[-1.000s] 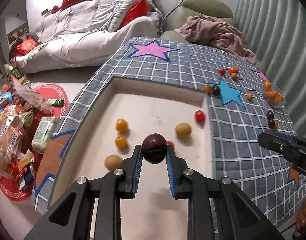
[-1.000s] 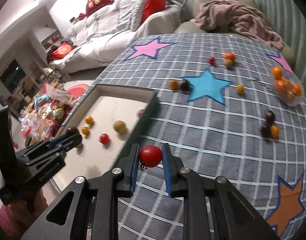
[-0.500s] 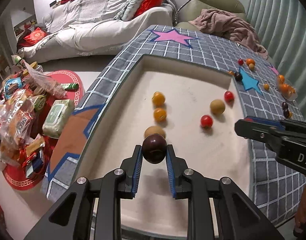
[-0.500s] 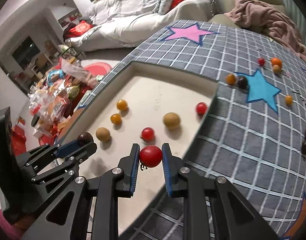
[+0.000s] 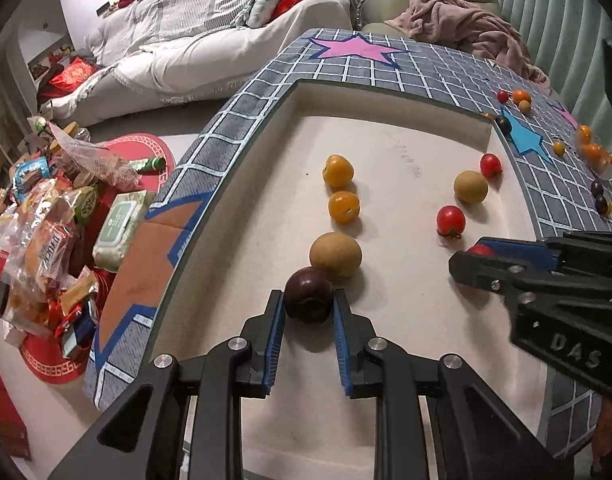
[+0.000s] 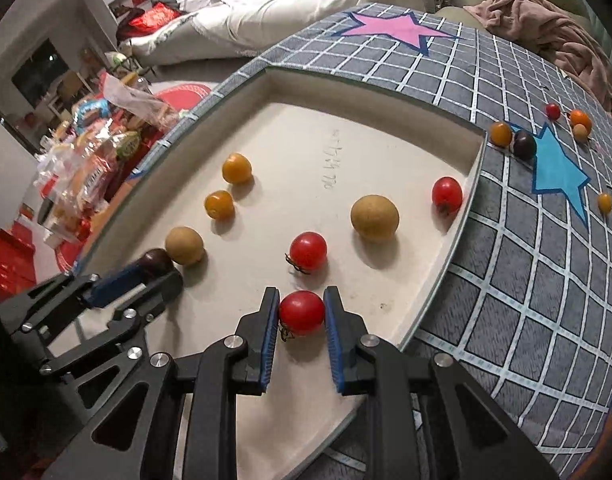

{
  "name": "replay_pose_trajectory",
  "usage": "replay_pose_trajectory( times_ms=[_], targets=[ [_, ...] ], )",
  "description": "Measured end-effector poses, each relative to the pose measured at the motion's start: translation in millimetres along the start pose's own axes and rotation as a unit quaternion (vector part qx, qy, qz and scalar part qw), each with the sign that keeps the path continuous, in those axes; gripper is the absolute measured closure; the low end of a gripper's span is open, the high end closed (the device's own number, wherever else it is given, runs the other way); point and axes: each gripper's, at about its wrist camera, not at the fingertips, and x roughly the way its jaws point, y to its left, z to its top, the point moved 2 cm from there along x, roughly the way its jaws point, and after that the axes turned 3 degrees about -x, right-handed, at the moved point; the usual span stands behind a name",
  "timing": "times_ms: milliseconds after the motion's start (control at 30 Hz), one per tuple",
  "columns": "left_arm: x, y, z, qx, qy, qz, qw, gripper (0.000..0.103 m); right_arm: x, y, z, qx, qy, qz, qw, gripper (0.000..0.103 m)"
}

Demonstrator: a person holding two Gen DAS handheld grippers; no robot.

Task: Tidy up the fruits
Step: 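Open the right tool over the tray while the left tool releases the dark fruit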

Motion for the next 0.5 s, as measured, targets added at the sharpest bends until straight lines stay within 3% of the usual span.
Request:
replay_pose_trajectory(
  times_ms=[133,200,233,267,400,467,500],
  targets=[
    [0.5,0.0,-0.2,0.001,-0.007,0.001,1.0,0.078,2.4,10.1,0.9,-0.028,0.001,-0.021,0.999,0.076],
    [0.8,0.2,-0.5,0.001,-0.009,0.001,1.0,0.077,2.2,11.6,1.2,-0.031,0.001,-0.016,0.999,0.069],
    [0.7,0.0,-0.6,0.002,-0.011,0.001,0.9999,0.077,2.2,12.2,1.2,-0.031,0.002,-0.015,0.999,0.057],
    [0.3,0.5,-0.9,0.003,-0.013,0.008,0.9999,0.072,1.8,12.3,0.8,-0.031,0.002,-0.019,0.999,0.052],
    [-0.2,14.7,-1.7,-0.02,-0.018,0.034,0.9991,0.028,-2.8,7.6,1.0,-0.028,-0.005,-0.019,0.999,0.051],
    [0.1,21.3,-2.2,-0.034,-0.015,0.023,0.9991,0.027,-5.4,5.1,1.6,-0.021,-0.008,-0.016,1.0,0.039],
    [-1.1,22.5,-2.3,-0.035,-0.014,0.017,0.9991,0.027,-7.2,4.9,1.8,-0.02,-0.011,-0.01,1.0,0.038]
  ],
)
